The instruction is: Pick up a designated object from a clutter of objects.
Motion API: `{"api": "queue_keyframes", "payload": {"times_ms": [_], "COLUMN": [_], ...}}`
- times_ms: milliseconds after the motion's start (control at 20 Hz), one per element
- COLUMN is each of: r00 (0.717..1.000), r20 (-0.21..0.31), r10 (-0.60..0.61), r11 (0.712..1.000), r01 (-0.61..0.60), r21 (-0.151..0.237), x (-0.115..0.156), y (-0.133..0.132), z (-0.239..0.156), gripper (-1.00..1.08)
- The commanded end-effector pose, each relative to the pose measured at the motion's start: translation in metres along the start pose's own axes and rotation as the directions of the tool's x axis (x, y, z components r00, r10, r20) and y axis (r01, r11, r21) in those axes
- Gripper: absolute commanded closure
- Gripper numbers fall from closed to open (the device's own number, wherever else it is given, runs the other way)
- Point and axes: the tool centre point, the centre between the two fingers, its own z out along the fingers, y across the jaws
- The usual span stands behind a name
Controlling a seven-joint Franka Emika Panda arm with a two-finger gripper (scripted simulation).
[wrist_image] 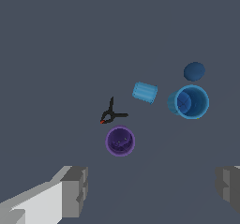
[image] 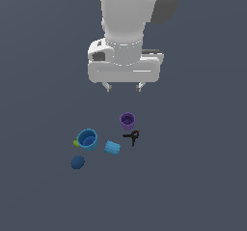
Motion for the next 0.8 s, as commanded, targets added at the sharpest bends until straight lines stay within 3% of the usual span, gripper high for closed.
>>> {"api": "queue_keyframes", "payload": {"times_ms": [0, 450, 750], "r00": [1.0, 1.0, 0.998], "r20": [0.0, -0.007, 0.032], "r10": [0.0, -0.001, -0.049], "r11": [1.0, 1.0, 0.998], "r01": [0.0, 0.001, 0.05], "r21": [0.0, -0.01, -0.035], "x": [0.0, 0.001, 0.0], "y": [0.0, 0.0, -0.004], "z": [0.0, -0.003, 0.009], "gripper": [-1.0, -1.0, -1.0]}}
